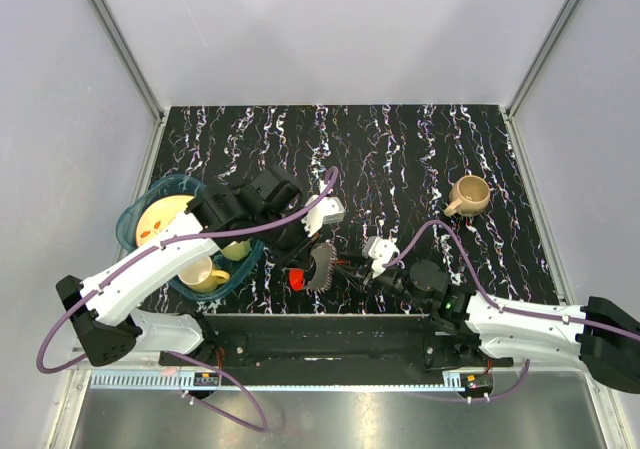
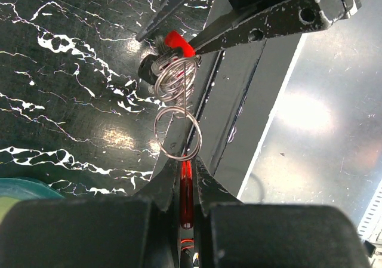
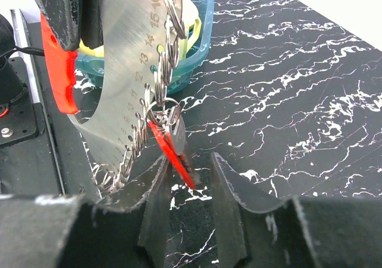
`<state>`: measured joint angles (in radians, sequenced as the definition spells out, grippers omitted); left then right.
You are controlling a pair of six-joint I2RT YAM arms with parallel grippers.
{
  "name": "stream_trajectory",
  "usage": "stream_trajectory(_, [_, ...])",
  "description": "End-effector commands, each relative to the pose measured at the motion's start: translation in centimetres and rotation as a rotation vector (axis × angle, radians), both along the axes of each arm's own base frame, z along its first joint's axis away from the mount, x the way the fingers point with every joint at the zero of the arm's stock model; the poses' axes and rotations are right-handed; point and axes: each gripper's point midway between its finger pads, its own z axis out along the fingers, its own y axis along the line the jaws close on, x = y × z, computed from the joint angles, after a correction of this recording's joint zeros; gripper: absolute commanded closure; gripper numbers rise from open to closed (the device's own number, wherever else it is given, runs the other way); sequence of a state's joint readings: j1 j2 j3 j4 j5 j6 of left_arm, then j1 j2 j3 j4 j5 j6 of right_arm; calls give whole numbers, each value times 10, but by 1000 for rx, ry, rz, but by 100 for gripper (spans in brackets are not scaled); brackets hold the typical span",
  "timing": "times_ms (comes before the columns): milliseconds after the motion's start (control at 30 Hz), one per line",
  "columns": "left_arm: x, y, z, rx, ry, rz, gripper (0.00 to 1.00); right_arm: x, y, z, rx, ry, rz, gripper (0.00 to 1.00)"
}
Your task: Remove the keys from the keyring
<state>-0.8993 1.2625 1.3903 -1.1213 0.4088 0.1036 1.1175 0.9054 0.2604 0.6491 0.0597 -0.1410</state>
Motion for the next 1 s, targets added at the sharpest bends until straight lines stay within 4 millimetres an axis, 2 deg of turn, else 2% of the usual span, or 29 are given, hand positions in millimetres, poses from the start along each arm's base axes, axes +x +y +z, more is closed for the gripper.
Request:
stream_trajectory(0, [4,-3,10,-42,-42,14,100,-1,6,26,65,-32,14,64])
stream_trajectory(133, [5,2,7,-20,-53,25,100,-3,0,19,50,-24,8,61])
stream_trajectory(333, [5,-3,6,-28,-36,19,100,-5,3,25,57,-37,25,52])
stream_trajectory(433, [5,-5,5,-28,-28,17,100,-3,7,24,47,-39,26,52])
stream_trajectory(600, [5,-3,5,-24,-34,20,100,2,8,23,52,-47,1,58])
stream_trajectory(967, [6,0,-9,16,-22,28,100,5,1,33,80,-70,-24,57])
